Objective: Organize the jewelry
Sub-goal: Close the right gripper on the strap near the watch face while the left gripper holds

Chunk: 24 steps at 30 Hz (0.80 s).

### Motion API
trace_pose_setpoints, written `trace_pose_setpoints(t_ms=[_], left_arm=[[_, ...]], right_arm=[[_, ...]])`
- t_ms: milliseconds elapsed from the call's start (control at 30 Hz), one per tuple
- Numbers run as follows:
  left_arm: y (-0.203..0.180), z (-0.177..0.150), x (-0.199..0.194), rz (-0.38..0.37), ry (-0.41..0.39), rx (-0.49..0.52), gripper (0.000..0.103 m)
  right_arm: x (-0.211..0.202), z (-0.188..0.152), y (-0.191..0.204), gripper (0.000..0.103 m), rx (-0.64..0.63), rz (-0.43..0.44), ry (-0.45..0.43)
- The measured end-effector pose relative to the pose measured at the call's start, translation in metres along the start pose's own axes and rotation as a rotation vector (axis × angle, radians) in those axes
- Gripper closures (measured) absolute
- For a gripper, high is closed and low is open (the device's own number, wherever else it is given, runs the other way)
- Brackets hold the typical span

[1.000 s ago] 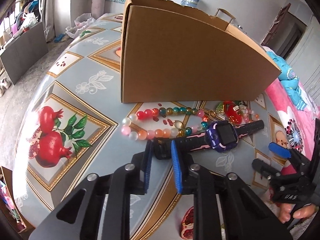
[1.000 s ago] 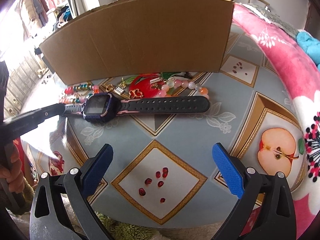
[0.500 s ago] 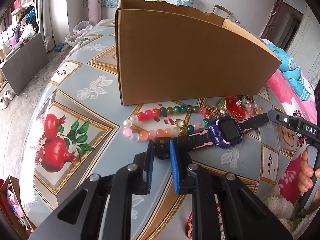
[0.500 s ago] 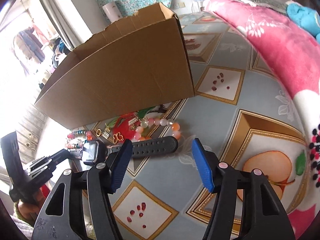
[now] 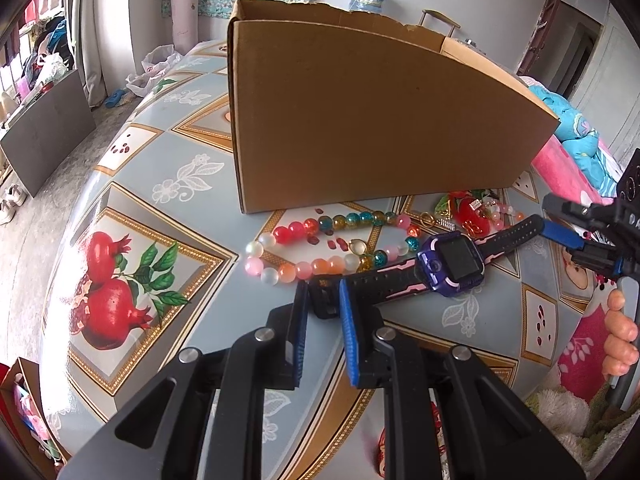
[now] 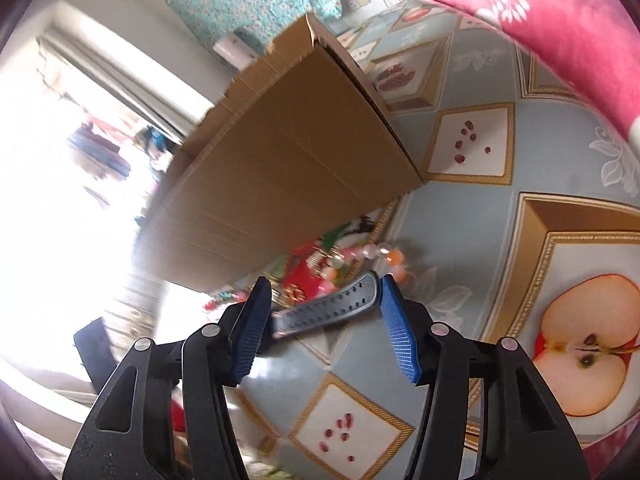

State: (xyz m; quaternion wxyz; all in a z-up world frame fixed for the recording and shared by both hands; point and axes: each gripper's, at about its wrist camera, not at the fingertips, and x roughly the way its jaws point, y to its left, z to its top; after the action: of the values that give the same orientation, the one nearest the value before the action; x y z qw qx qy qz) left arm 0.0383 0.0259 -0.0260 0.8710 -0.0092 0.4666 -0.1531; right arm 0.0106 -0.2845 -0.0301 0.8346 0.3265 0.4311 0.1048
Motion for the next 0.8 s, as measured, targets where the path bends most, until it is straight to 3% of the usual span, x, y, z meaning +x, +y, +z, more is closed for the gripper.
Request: trace_pose_setpoints(t_ms=[100,233,367,567,800], left_arm=[[0.000,0.000,0.000,0.001,0.000,-0.001,0.088],[0.000,0.000,0.000,0.001,0.000,-0.001,0.088],[0.000,-0.001,0.000,0.000,-0.005,0.001,0.088],[0.001,0.000,-0.001,-0.005,-0.005,-0.015,0.089],[0.005,-0.001,-0.012,-0.030,-0.021,-0.026,0.095]], right_arm=[[-0.002,-0.002,0.000,0.066,0.024,0.054,-0.005],[0.010,-0.003,0.008,0.083,-0.039,-0.046,0.008],[0.020,-0.009,0.018,0.100,-0.072,-0.082,0.004],[0.020,-0.014,0.039,0.102,-0.197,-0.163,-0.024],[0.019,-0.017,0.041,0.102,-0.201,-0.159,-0.021]])
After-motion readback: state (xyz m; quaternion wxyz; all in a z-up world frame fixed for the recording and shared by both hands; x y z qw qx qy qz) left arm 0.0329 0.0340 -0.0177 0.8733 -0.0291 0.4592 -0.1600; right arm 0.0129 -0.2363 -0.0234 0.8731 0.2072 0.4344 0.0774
